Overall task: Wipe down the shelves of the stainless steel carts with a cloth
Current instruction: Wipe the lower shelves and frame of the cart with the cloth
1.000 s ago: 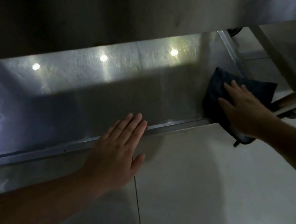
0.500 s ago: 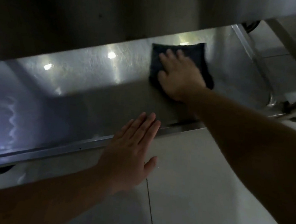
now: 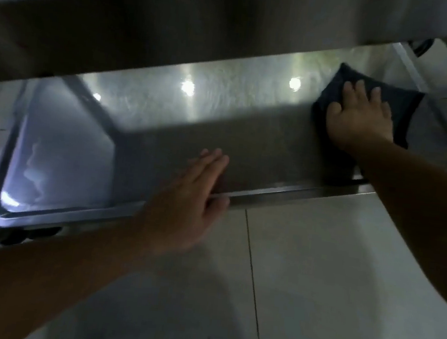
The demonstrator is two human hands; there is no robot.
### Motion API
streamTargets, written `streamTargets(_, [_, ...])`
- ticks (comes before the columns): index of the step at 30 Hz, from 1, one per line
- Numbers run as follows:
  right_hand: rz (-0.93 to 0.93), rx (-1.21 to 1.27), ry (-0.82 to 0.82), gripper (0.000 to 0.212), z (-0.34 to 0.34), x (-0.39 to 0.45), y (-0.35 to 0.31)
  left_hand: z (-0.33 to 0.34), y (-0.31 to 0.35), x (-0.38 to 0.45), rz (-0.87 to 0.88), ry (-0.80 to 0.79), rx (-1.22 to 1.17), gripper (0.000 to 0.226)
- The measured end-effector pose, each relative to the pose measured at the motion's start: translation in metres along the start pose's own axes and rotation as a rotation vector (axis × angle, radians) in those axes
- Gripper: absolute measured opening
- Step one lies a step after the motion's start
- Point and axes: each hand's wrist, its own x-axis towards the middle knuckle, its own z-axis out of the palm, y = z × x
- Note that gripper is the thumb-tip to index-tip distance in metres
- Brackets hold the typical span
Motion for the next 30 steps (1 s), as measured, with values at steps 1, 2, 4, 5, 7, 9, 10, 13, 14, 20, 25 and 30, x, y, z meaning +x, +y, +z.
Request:
streamTargets(1, [-0.048,-0.001,-0.009,0.064,0.007,-0.004,-0.022,-0.012,-0.020,-0.007,-0.085,0.017,0.031,0.070])
streamTargets(2, [-0.104,-0.002,-0.014,0.065,0.016,-0.008,-0.047,-0.023,-0.041,-0.016,-0.175,0.022,0.062,0.072])
streamTargets(4, [-0.230,-0.015,-0.019,0.067,0.037,-0.016,-0.101,-0.040,-0.076,-0.030,-0.317,0.016,0.139,0.073])
streamTargets(5, [-0.305,-0.024,-0.034,0.067,0.048,-0.021,-0.130,-0.043,-0.090,-0.036,-0.359,0.010,0.171,0.070])
streamTargets(7, [-0.473,-0.049,-0.081,0.068,0.067,-0.035,-0.183,-0.046,-0.110,-0.044,-0.415,-0.002,0.204,0.070])
streamTargets(9, [-0.577,-0.068,-0.106,0.069,0.078,-0.047,-0.212,-0.049,-0.124,-0.050,-0.470,0.000,0.204,0.070])
streamTargets(10, [-0.597,-0.072,-0.104,0.069,0.080,-0.049,-0.214,-0.051,-0.131,-0.052,-0.489,0.003,0.207,0.069])
streamTargets(13, [-0.635,-0.089,-0.076,0.069,0.071,-0.041,-0.185,-0.060,-0.157,-0.063,-0.550,0.019,0.233,0.069])
streamTargets(14, [-0.613,-0.099,-0.060,0.068,0.066,-0.035,-0.165,-0.064,-0.165,-0.066,-0.579,0.027,0.221,0.070])
streamTargets(20, [-0.029,-0.078,0.083,0.084,0.021,0.008,0.022,-0.071,-0.189,-0.079,-0.663,0.143,0.173,0.089])
streamTargets(25, [0.255,0.010,0.055,0.084,0.033,0.007,0.000,-0.060,-0.191,-0.082,-0.637,0.193,0.224,0.083])
streamTargets(30, [-0.044,0.067,0.116,0.075,0.081,-0.035,-0.190,-0.055,-0.199,-0.084,-0.626,0.193,0.248,0.083])
